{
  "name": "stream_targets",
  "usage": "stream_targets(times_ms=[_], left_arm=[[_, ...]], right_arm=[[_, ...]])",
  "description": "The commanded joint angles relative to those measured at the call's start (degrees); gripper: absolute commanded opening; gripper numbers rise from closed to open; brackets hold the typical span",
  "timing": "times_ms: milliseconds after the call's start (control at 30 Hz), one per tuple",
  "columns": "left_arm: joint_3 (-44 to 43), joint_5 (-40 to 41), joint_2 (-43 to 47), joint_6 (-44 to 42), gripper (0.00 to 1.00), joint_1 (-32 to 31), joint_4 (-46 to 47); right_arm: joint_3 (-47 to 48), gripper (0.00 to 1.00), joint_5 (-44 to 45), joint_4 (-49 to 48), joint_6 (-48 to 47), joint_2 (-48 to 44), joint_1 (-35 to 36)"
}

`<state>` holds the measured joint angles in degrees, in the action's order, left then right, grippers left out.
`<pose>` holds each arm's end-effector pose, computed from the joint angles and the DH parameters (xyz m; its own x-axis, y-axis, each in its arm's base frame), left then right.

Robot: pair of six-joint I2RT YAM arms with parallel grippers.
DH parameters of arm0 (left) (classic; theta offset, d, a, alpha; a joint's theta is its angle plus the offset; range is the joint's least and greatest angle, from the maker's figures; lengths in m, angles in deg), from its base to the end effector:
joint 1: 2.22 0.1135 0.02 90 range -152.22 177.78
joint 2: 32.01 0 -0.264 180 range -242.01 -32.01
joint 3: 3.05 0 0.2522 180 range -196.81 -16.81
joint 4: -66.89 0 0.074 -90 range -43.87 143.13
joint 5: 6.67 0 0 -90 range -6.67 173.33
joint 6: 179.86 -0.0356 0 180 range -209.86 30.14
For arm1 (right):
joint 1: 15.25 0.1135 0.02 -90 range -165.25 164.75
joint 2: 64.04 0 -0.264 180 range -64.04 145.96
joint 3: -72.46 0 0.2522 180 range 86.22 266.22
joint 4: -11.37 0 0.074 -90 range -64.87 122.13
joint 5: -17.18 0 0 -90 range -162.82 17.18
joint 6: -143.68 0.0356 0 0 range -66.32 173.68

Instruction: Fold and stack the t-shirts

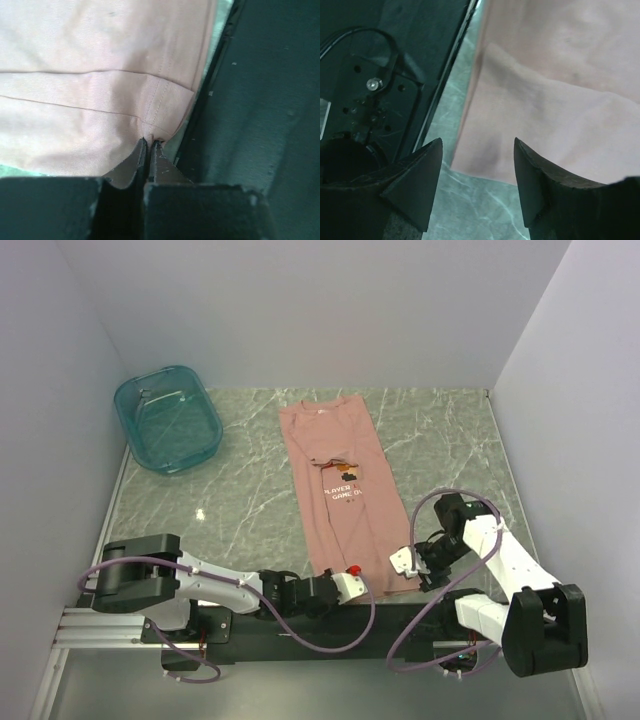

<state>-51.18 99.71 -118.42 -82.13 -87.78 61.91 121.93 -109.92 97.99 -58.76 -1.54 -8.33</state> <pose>0.0317 -0.2786 0.1466 -0.1791 0.6395 -0.7476 0.9250 0.3684 0.0936 0.1231 0.0366 0.1899 0.3696 -0.6977 -0.6136 -0.9062 -0.4167 -0.0721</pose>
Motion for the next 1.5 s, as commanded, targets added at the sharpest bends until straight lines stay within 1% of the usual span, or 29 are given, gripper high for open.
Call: stream_targets(times_ms=[0,133,267,400,500,600,633,700,733,800,833,867,967,1033,1067,1133,1167,1233,1267,1300,1333,1367,1400,1467], left_arm=[[-1.0,2.2,1.2,-1.4,0.01,0.5,1.0],[-0.9,1.5,2.6,-0.9,0.01,0.6,1.9],[-1.1,0.9,3.9,0.3,0.01,0.9,2.7],[-1.4,-0.2,4.0,1.0,0.01,1.1,3.4],[-1.1,-1.3,3.7,1.3,0.01,1.1,4.0],[-0.5,-2.5,3.7,1.9,0.01,1.3,4.6],[0.1,-2.8,3.8,2.1,0.01,1.4,4.8],[0.5,-3.5,4.3,2.8,0.01,1.7,5.7],[1.3,-4.2,4.8,3.0,0.01,2.2,6.1],[2.0,-5.0,5.3,3.7,0.01,2.9,7.1],[2.4,-5.7,5.5,4.0,0.01,3.3,7.5],[3.0,-6.0,5.9,4.1,0.01,3.6,7.8],[3.6,-7.6,6.3,4.7,0.01,4.3,8.7],[3.7,-8.3,6.4,4.7,0.01,4.8,8.7],[4.0,-9.3,6.8,4.7,0.01,5.0,8.9],[4.3,-10.7,7.7,4.7,0.01,6.6,9.6],[4.5,-12.1,8.8,4.6,0.01,7.5,9.9],[5.0,-13.2,10.4,3.9,0.01,10.8,10.2],[5.2,-14.0,12.0,3.4,0.01,12.2,10.5],[5.4,-15.2,12.8,2.5,0.01,15.3,10.6],[5.1,-15.9,14.2,1.9,0.01,17.0,10.6],[4.9,-16.1,14.5,1.2,0.01,18.8,10.6],[4.7,-18.3,14.8,0.0,0.01,22.6,10.6],[3.4,-20.3,14.6,-1.3,0.01,26.8,11.0]], right_arm=[[-1.6,0.65,3.2,-1.2,-1.1,-0.8,1.1],[-3.1,0.61,5.5,-4.6,-0.4,-0.6,2.0],[-5.4,0.57,7.1,-7.5,0.9,-0.6,5.6],[-7.2,0.54,9.4,-15.2,6.8,-0.3,8.8],[-6.7,0.51,9.2,-16.2,8.5,0.6,9.9],[-6.6,0.45,9.9,-16.7,9.8,0.8,10.8],[-6.5,0.40,9.9,-16.8,10.2,0.8,11.4],[-6.4,0.33,10.6,-17.3,11.7,1.0,12.1],[-6.4,0.26,10.6,-17.5,12.3,1.0,12.7],[-6.3,0.17,10.6,-17.9,13.9,1.1,13.0],[-6.3,0.05,10.4,-18.0,14.3,1.1,13.1],[-6.3,0.00,10.1,-18.1,14.6,1.2,13.1],[-5.9,0.00,9.2,-18.0,16.3,1.5,13.1],[-4.5,0.00,7.4,-16.3,18.3,1.4,13.2],[-2.1,0.00,6.4,-15.5,19.5,1.7,13.0],[1.1,0.00,4.0,-10.1,19.6,2.3,11.7],[4.5,0.00,0.3,-8.6,19.6,2.7,11.0],[7.9,0.00,-2.5,-6.4,22.4,3.4,9.0],[11.0,0.00,-4.6,-6.1,23.4,4.4,8.2],[12.5,0.00,-5.6,-6.3,25.6,5.0,7.5],[15.2,0.00,-6.1,-7.1,27.1,5.5,6.5],[16.5,0.00,-6.2,-8.6,29.4,6.8,6.1],[17.6,0.00,-5.9,-12.0,33.9,7.6,5.8],[21.3,0.00,-5.1,-15.9,38.8,11.0,5.6]])
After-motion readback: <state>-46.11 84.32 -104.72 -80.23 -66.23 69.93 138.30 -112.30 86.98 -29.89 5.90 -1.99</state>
